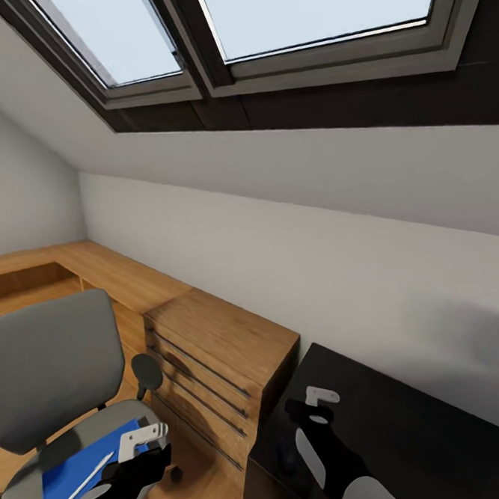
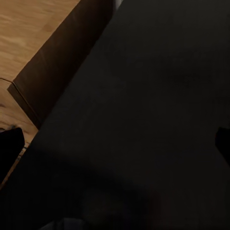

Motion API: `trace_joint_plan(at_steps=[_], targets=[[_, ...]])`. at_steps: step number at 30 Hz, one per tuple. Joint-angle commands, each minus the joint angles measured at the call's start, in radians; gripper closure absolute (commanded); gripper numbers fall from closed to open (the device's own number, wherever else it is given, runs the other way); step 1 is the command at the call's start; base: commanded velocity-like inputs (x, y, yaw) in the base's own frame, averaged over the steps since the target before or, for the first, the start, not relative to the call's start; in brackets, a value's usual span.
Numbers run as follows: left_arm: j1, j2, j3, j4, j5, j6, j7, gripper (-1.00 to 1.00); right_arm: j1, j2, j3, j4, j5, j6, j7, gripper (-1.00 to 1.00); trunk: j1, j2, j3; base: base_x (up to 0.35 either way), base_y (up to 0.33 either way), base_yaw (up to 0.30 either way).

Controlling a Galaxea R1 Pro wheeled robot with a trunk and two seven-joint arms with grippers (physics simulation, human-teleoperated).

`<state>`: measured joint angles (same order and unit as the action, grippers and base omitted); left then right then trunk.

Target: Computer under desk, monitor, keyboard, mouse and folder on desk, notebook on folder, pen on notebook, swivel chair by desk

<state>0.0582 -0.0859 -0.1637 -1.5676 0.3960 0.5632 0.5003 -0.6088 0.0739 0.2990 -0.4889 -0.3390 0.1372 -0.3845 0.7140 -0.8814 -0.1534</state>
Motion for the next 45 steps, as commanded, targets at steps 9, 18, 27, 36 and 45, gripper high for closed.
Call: trace_joint_plan(at_steps=[9,18,27,36,45], targets=[[0.000,0.000,-0.001,-0.001,0.011,0.002,0.009,-1.00,-0.013,0.001,0.008,0.010,-0.008,0.117,-0.008,-1.00,0.035,-0.064,-0.030,0.000,0.000,0.000],[0.000,0.002,-0.001,0.003,0.011,0.006,0.009,-1.00,-0.014,0.003,0.009,0.010,-0.009,0.143,-0.007,-1.00,0.035,-0.064,-0.030,0.000,0.000,0.000],[0.000,0.005,-0.001,0.007,0.009,0.006,0.009,-1.00,-0.014,0.004,0.011,0.009,-0.009,0.179,-0.007,-1.00,0.035,-0.064,-0.030,0.000,0.000,0.000],[0.000,0.005,0.000,0.009,0.008,0.003,0.010,-1.00,-0.014,0.021,0.019,0.011,-0.009,0.187,-0.006,-1.00,0.035,-0.064,-0.030,0.000,0.000,0.000],[0.000,0.005,0.001,0.010,0.007,0.003,0.011,-1.00,-0.014,0.034,0.106,0.012,-0.011,0.199,-0.007,-1.00,0.035,-0.064,-0.030,-0.057,0.008,0.000]])
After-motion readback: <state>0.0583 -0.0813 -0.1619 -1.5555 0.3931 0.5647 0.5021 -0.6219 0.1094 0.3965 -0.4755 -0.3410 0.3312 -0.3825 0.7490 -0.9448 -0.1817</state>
